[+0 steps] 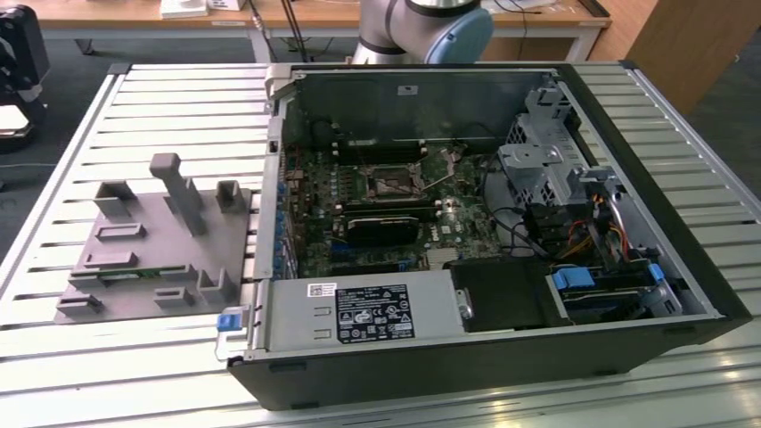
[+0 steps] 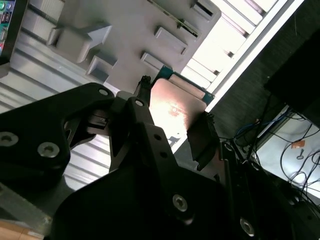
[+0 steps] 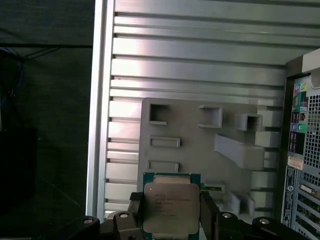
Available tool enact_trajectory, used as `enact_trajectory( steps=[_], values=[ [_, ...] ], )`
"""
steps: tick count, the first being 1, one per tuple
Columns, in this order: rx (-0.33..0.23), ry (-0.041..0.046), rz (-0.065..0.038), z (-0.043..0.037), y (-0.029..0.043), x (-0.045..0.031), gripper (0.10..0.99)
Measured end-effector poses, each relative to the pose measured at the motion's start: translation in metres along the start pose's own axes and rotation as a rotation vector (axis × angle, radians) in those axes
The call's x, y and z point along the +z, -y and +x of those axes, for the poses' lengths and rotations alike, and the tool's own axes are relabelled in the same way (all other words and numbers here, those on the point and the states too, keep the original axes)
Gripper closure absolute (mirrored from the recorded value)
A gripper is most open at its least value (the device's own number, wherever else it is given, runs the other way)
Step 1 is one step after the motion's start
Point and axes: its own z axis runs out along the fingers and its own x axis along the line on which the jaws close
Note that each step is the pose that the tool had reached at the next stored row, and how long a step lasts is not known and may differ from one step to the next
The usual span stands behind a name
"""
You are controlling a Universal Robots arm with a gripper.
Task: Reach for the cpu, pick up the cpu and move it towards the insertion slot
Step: 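Pick up the cpu and move it towards the insertion slot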
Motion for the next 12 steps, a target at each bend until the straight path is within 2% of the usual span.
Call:
enact_trajectory(
  steps=[12],
  values=[
    [0.000,0.0000,0.000,-0.0185,0.0008,0.0000,0.545]
  ],
)
